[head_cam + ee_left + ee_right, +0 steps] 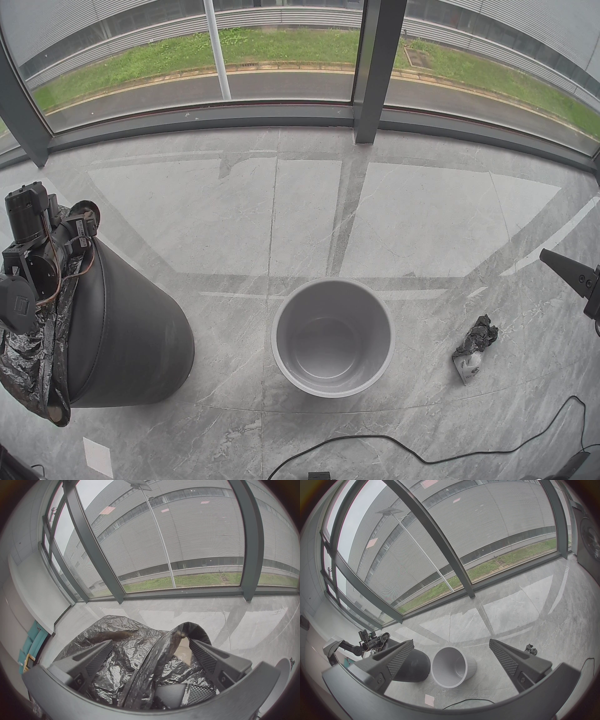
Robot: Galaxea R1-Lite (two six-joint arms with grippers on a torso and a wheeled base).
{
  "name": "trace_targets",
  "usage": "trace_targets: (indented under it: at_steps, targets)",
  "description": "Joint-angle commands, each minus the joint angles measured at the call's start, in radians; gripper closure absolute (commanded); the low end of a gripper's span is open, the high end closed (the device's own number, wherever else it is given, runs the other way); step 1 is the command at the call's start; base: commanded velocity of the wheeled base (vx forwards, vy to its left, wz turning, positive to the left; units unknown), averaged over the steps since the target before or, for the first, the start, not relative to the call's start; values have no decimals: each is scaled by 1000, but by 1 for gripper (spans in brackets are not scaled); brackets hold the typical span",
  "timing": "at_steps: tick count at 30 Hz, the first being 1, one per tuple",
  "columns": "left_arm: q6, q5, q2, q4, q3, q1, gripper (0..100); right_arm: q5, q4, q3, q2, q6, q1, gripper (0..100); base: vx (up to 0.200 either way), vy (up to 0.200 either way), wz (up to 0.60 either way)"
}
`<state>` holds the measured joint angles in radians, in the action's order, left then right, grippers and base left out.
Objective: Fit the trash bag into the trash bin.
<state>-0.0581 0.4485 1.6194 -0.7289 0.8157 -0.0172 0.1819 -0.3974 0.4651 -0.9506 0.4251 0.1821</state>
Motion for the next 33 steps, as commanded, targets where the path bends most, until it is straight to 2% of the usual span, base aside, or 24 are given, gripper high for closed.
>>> trace_targets:
  at_steps: [1, 2, 17, 19, 20, 22, 24, 26, 27, 28, 30, 33]
  targets:
    - [0, 1, 1, -1, 5, -3, 0, 1, -1, -2, -3, 0, 0, 0, 0, 0, 0]
    - [1, 1, 2, -6, 6, -1, 100, 1, 0, -2, -3, 0, 0, 0, 0, 0, 0]
    - [9, -4, 1, -33, 14, -4, 100, 1, 0, -3, -2, -2, 2, 0, 0, 0, 0]
    - [52, 2, -1, -49, 45, 2, 100, 1, 0, -3, -2, -2, 3, 0, 0, 0, 0]
    - [169, 9, -3, -37, 88, 10, 100, 2, 0, -5, 0, 0, 5, 0, 0, 0, 0]
    - [290, 12, -13, 16, 135, 17, 100, 2, 2, -6, 3, 1, 7, 0, 0, 0, 0]
    - [386, 7, -50, 151, 178, 37, 100, 5, 0, -16, 7, 1, 33, 0, 0, 0, 0]
    - [503, -16, -79, 283, 226, 77, 100, 7, 0, -26, 13, 3, 69, 0, 0, 0, 0]
    - [572, -70, -98, 347, 253, 115, 100, 7, -1, -39, 13, 1, 102, 0, 0, 0, 0]
    - [589, -91, -105, 364, 260, 126, 100, 7, -3, -42, 13, 1, 112, 0, 0, 0, 0]
    - [644, -191, -147, 427, 267, 197, 100, 5, -14, -59, 13, 3, 171, 0, 0, 0, 0]
    - [692, -254, -188, 468, 252, 319, 100, 4, -44, -85, 13, 4, 229, 0, 0, 0, 0]
